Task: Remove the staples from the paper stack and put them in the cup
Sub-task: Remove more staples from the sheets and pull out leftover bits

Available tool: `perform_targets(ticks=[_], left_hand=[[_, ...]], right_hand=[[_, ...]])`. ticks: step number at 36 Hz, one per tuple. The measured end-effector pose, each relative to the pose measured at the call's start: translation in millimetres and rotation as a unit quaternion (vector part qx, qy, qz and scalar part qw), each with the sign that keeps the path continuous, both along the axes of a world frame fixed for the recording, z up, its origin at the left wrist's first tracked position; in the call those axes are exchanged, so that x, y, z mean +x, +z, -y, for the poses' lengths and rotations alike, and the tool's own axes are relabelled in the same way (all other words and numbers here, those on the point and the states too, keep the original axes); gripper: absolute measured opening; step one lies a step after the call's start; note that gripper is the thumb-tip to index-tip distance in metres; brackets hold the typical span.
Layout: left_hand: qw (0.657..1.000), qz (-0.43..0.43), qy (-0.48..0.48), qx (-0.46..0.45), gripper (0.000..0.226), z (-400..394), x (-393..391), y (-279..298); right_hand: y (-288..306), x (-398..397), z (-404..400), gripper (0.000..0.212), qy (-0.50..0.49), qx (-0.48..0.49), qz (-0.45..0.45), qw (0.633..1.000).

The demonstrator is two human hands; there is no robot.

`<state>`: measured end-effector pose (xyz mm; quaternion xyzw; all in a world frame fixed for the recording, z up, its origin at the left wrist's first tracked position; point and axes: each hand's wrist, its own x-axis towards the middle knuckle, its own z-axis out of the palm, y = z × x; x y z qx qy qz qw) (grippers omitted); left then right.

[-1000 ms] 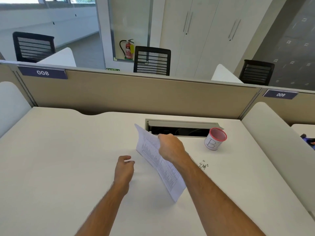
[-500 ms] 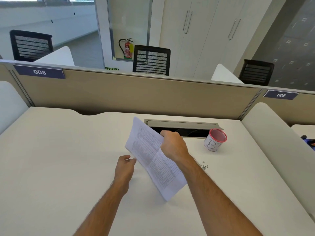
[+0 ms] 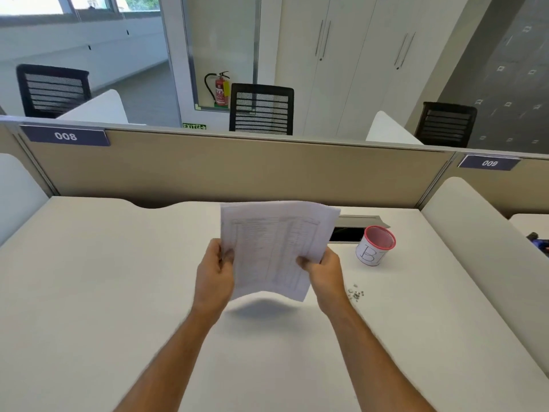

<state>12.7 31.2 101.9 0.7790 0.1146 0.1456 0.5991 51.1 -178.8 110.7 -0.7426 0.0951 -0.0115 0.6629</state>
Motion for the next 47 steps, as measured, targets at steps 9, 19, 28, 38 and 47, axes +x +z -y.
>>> perform_targets(ticks=[9,19,28,38,47], left_hand=[[0.998,-0.056,-0.02,-0.017,0.018,16,-12,-16],[0.996,-0.088,-0.016,-0.031,0.021,-16,6,-6],[0.974,-0.149,-0.01,-0.171,0.022,-21,1,-30],[0.97,-0.178,0.014,-0.164,0.022,-26,5,-49],[0.971,-0.187,0.008,-0.149,0.022,-20,7,-52]], right_hand=[[-28,-10,3,0.032,-0.006,0.002,-0.018,1.0],[-34,-7,26,0.048,0.151,0.059,-0.095,0.982],[-68,-14,22,0.037,0.219,0.044,-0.188,0.956],[-85,31,26,0.026,-0.105,-0.087,-0.136,0.981],[-103,78,26,0.058,-0.109,-0.043,-0.259,0.959]])
